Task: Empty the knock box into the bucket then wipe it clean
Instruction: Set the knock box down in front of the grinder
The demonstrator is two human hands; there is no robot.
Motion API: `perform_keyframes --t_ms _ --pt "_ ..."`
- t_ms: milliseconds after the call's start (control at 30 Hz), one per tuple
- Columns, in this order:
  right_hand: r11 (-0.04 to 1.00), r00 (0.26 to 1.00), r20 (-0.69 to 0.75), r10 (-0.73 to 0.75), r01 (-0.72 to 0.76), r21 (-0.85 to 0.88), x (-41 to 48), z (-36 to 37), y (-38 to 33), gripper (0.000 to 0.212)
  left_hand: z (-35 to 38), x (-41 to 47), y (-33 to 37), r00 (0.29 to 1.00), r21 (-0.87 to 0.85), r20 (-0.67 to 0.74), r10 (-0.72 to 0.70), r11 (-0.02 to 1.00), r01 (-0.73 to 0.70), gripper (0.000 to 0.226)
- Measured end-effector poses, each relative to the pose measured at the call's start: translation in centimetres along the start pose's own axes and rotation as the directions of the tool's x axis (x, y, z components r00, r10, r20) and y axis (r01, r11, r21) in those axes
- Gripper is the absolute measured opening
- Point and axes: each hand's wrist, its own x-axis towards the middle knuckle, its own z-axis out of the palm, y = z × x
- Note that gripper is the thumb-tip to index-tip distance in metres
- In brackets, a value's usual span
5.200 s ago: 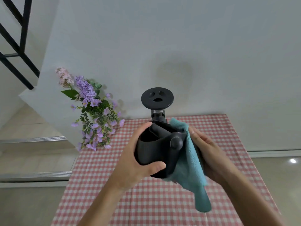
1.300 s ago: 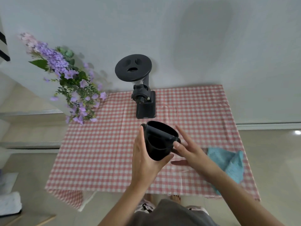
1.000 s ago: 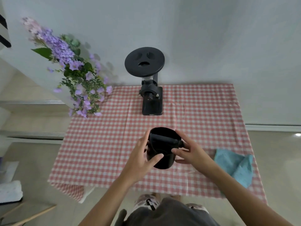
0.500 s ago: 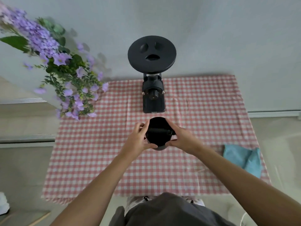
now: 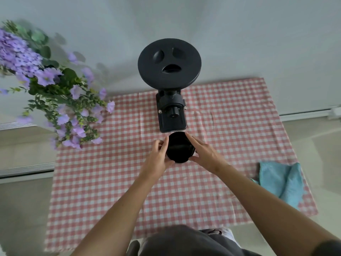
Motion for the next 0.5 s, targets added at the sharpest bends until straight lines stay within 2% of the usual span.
perform_keyframes --t_ms 300,367,433,500 --pt "0.987 0.998 -0.061 0.026 -0.035 -0.157 -0.3 0.4 0.0 0.093 0.9 -0.5 0.1 1.0 0.051 -0.01 -0.025 0.998 0.026 0.096" --pt "0.994 0.998 -0.057 0.028 -0.034 -0.107 -0.8 0.1 0.1 0.094 1.0 -0.7 0.3 1.0 0.08 0.015 -0.02 0.997 0.019 0.105" --pt "0.999 0.996 -0.075 0.041 -0.042 -0.011 -1.9 -0.3 0.9 0.099 0.7 -1.0 1.1 0.997 0.099 0.035 -0.074 0.993 0.07 0.11" --pt "0.995 0.989 -0.118 0.093 -0.088 0.048 -4.1 -0.6 2.8 0.102 0.5 -1.4 2.2 0.994 0.109 -0.03 -0.101 0.989 0.104 0.107"
